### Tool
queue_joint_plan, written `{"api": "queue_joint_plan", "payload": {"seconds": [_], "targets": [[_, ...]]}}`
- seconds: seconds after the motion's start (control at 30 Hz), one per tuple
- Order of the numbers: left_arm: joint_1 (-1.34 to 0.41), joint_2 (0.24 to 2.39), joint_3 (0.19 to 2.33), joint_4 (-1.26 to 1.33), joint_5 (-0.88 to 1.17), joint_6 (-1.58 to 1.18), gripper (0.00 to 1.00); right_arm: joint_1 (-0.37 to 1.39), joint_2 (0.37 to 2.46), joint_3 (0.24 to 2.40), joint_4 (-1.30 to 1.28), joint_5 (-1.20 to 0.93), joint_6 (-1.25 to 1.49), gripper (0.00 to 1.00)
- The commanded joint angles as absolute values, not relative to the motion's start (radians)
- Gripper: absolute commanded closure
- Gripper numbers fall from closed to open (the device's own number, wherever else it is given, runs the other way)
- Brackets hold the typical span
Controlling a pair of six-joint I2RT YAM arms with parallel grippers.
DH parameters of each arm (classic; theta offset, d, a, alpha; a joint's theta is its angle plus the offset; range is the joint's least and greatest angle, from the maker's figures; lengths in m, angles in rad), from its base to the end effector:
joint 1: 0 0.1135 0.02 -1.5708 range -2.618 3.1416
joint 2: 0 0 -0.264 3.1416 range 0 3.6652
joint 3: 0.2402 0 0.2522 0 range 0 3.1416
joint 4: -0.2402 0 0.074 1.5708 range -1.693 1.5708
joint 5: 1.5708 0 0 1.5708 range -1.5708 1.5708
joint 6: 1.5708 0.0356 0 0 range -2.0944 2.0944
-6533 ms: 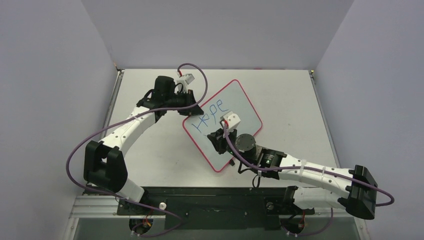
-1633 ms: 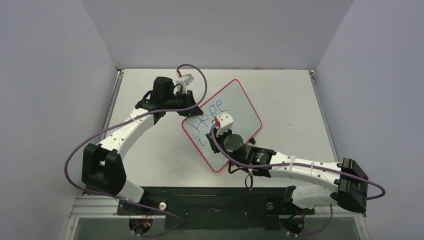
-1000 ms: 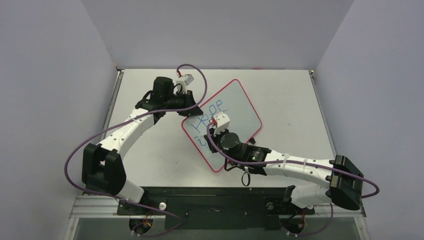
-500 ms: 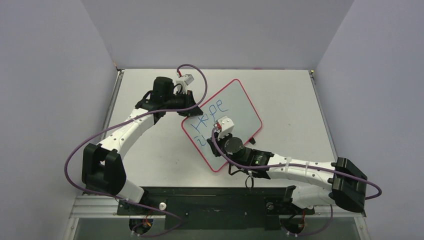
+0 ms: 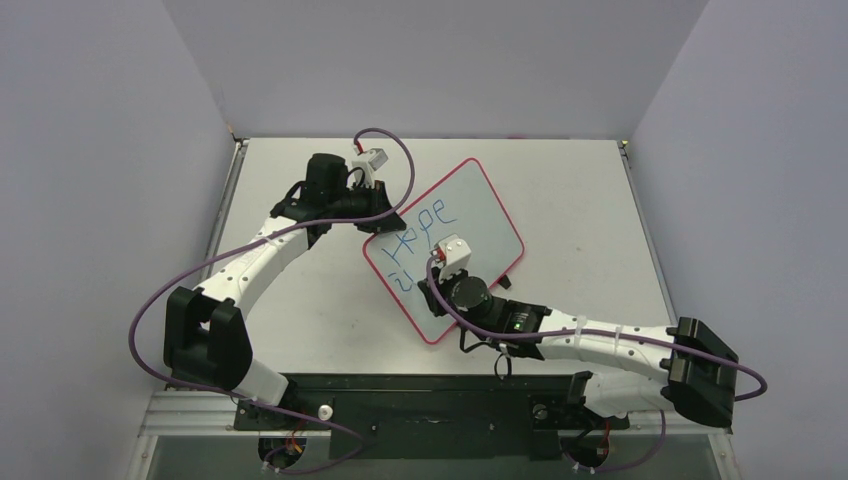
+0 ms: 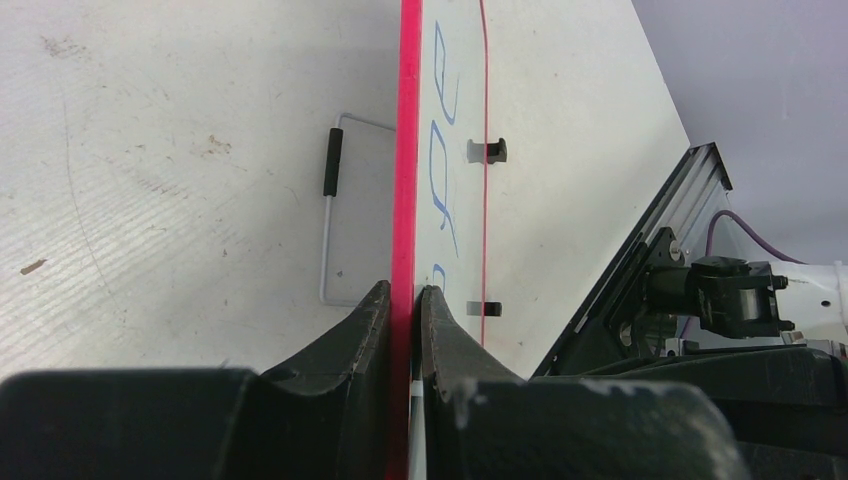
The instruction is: Write a sentence on the whiteboard
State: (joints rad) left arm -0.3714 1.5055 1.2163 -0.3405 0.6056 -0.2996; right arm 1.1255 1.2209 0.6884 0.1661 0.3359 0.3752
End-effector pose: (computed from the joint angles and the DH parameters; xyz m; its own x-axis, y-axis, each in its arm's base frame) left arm 0.3077 -0.1416 0.3038 -0.7389 0.0274 -0.6733 0.5328 0.6355 -0.5588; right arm 0.1275 0.2399 0.2503 -0.4072 -0.0500 -0.9119 -0.6129 0.7553 0.2323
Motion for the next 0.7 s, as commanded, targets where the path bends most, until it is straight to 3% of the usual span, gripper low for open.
{"api": "queue_joint_plan", "payload": {"seconds": [0.0, 0.67], "targets": [[-0.361, 1.465, 1.222, -0.305, 0.499, -0.256, 1.0, 1.126, 1.227, 0.747, 0.138, 0.342, 0.363, 1.0], [-0.365, 1.459, 1.22, -0.307, 0.503, -0.257, 1.0, 1.088, 1.295, 0.849, 0.121, 0.336, 0.369, 1.0]]}}
